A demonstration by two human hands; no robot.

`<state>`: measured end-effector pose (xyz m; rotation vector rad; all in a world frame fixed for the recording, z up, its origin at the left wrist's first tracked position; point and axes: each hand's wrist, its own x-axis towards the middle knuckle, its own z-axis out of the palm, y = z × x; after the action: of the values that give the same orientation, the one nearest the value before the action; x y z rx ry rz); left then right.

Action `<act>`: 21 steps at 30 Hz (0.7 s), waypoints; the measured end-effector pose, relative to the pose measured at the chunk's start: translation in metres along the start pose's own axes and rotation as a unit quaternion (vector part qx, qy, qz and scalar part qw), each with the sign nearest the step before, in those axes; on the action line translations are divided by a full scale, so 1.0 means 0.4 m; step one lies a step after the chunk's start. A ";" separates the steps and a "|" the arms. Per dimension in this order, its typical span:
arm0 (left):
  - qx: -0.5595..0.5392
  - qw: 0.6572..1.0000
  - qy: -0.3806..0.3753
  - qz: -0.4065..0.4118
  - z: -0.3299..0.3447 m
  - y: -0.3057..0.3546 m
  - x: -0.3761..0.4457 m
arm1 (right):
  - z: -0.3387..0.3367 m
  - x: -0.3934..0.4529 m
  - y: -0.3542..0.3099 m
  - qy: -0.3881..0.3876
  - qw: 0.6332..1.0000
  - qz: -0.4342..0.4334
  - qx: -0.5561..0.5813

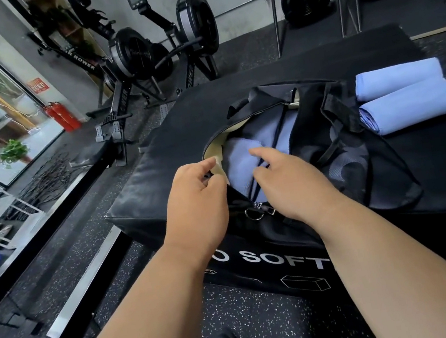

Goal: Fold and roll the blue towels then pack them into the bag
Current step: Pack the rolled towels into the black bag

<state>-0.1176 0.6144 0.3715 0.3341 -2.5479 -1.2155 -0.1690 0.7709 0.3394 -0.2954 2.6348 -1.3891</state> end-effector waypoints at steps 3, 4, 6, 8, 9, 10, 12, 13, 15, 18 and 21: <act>0.053 0.998 0.022 0.013 0.014 0.009 0.005 | -0.050 -0.034 -0.006 0.085 0.996 -0.015 -0.006; 0.082 0.995 0.041 0.031 0.022 0.017 0.004 | -0.068 -0.044 -0.002 0.124 0.992 -0.017 0.014; 0.139 0.984 0.077 0.077 0.042 0.046 -0.002 | -0.105 -0.060 0.012 0.192 0.978 -0.014 0.078; 0.169 0.977 0.073 0.108 0.071 0.085 -0.009 | -0.145 -0.076 0.035 0.236 0.963 -0.003 0.133; 0.170 0.976 0.059 0.120 0.091 0.103 -0.012 | -0.166 -0.085 0.047 0.248 0.956 0.005 0.154; 0.166 0.976 0.044 0.136 0.112 0.124 -0.015 | -0.187 -0.094 0.062 0.256 0.951 0.016 0.174; 0.148 0.975 0.008 0.167 0.160 0.164 -0.020 | -0.225 -0.107 0.095 0.265 0.939 0.043 0.214; 0.135 0.975 -0.014 0.176 0.186 0.185 -0.024 | -0.243 -0.111 0.114 0.269 0.933 0.057 0.231; 0.118 0.972 -0.048 0.199 0.244 0.223 -0.030 | -0.279 -0.119 0.154 0.285 0.922 0.083 0.251; 0.109 0.962 -0.088 0.236 0.333 0.280 -0.044 | -0.335 -0.132 0.212 0.321 0.901 0.112 0.269; 0.129 0.954 -0.119 0.241 0.427 0.326 -0.042 | -0.389 -0.144 0.263 0.360 0.876 0.131 0.293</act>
<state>-0.1742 0.8225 0.3689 -0.3917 -2.7592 -0.7794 -0.1586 0.9671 0.3417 0.7627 2.3625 -2.4177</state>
